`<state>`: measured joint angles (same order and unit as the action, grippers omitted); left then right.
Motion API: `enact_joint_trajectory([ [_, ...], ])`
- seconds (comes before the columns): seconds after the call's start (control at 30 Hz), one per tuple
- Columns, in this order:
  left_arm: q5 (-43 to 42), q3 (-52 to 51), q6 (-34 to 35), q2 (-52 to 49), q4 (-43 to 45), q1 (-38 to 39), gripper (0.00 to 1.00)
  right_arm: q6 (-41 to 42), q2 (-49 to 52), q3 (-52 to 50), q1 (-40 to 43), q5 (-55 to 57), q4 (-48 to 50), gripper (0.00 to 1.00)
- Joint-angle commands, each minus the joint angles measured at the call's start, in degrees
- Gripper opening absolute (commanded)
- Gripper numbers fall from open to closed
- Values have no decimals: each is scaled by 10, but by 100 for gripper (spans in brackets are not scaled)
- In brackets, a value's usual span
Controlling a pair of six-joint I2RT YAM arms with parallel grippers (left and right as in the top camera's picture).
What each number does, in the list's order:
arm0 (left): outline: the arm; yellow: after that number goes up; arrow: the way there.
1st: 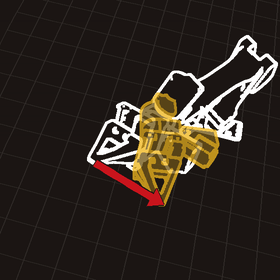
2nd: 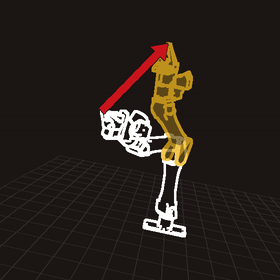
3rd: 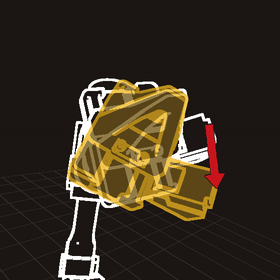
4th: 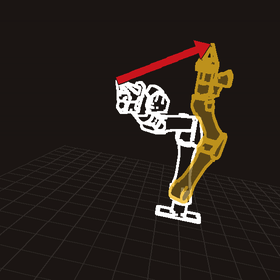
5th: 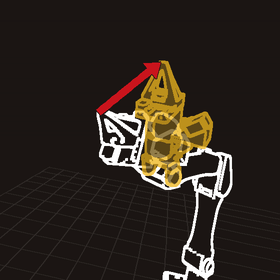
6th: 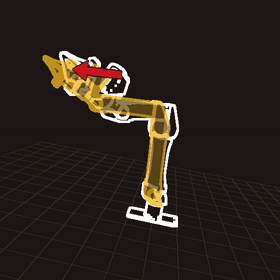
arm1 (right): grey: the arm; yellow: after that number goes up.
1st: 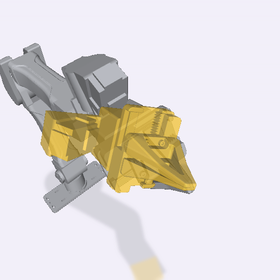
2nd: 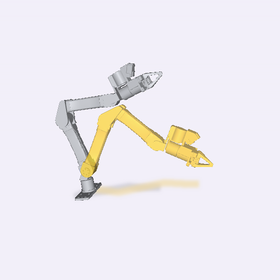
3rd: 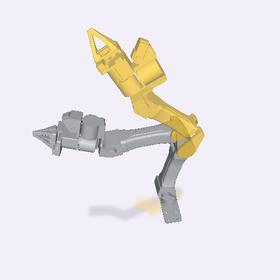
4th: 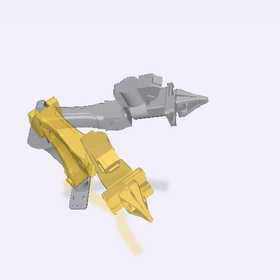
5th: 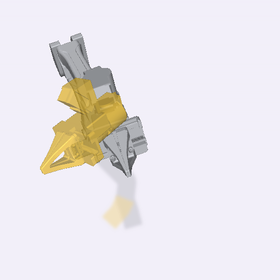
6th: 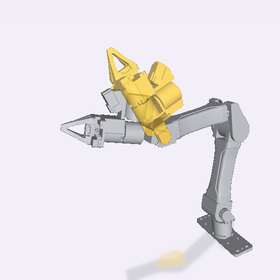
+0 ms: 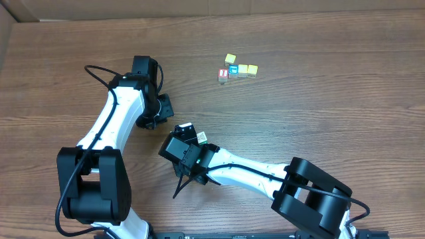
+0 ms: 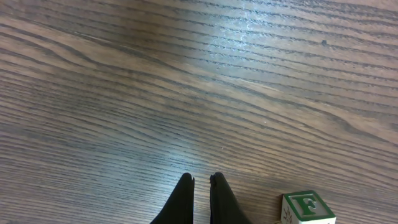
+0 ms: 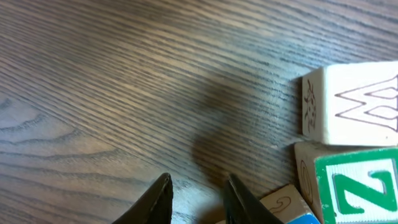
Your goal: Flip 5 blocks
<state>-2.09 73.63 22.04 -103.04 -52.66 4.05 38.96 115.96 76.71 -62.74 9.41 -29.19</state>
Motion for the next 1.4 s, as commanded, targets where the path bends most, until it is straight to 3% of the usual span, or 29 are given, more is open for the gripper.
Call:
enact_joint_trajectory([
  [0.0, 2, -3, -9, -5, 1, 3, 4, -2, -1, 6, 0, 8, -2, 30],
  [0.17, 2, -3, -9, -5, 0, 3, 4, -25, -14, 44, 7, -61, -22, 31],
  [0.33, -4, -3, -9, -5, 1, 3, 4, -37, -52, 111, 40, -87, -111, 31],
  [0.57, -25, -7, 7, -5, -40, 15, 4, -36, -72, 136, 154, -149, -225, 29],
  [0.73, -64, -35, 8, -5, -19, 40, 4, -36, -56, 119, 242, -195, -279, 19],
  [1.07, -83, -44, 20, -35, -17, 95, 4, -39, -37, 21, 264, -228, -184, 13],
  [1.37, -101, -44, 19, -99, -37, 98, 4, -39, -36, -7, 260, -228, -98, 7],
])
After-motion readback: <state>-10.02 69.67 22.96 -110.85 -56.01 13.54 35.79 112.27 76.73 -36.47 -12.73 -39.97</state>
